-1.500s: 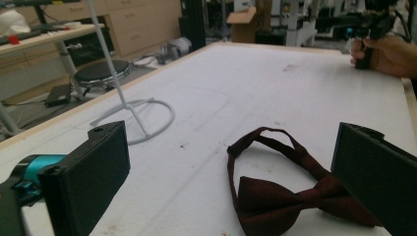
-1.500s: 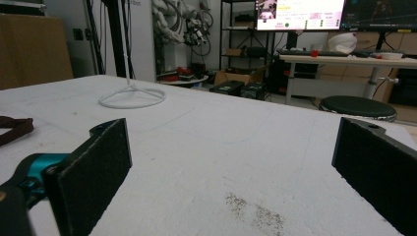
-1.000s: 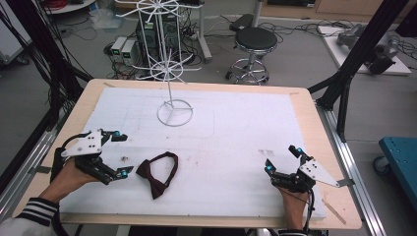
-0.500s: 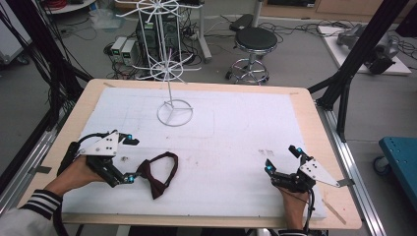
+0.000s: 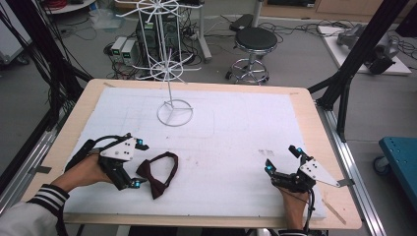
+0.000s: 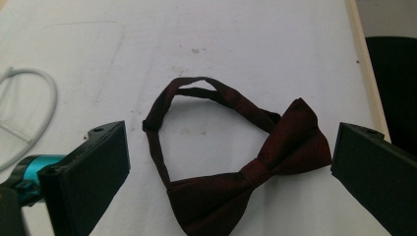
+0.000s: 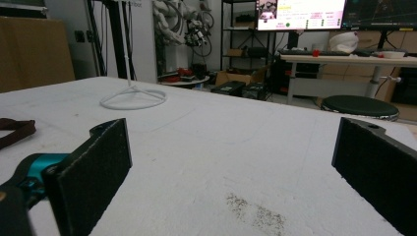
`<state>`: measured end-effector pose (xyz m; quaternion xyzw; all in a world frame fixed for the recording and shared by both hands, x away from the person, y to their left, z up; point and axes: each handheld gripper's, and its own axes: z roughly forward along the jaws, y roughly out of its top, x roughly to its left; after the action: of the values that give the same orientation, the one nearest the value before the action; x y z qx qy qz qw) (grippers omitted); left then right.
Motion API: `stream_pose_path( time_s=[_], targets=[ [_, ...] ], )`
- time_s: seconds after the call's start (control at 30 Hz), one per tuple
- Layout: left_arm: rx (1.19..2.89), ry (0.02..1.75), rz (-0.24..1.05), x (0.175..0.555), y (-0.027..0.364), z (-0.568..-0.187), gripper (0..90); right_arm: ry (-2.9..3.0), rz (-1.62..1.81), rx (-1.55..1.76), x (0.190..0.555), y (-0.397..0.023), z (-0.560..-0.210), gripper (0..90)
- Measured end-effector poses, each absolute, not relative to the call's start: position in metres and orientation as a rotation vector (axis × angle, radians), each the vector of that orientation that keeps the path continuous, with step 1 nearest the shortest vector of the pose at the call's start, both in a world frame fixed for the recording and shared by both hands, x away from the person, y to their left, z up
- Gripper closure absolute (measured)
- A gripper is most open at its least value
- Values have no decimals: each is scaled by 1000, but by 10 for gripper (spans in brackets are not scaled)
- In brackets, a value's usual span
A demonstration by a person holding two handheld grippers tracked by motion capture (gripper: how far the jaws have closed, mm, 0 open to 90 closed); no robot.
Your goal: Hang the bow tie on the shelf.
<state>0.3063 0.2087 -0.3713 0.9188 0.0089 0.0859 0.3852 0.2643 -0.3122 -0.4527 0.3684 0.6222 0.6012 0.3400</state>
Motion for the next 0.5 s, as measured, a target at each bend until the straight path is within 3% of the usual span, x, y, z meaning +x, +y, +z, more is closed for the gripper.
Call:
stream_pose_path(
  time_s=[0.5],
  targets=[
    [2495,-82,198,308,189,-388,17,1619,1566,967,264,-312,-453,7]
  ],
)
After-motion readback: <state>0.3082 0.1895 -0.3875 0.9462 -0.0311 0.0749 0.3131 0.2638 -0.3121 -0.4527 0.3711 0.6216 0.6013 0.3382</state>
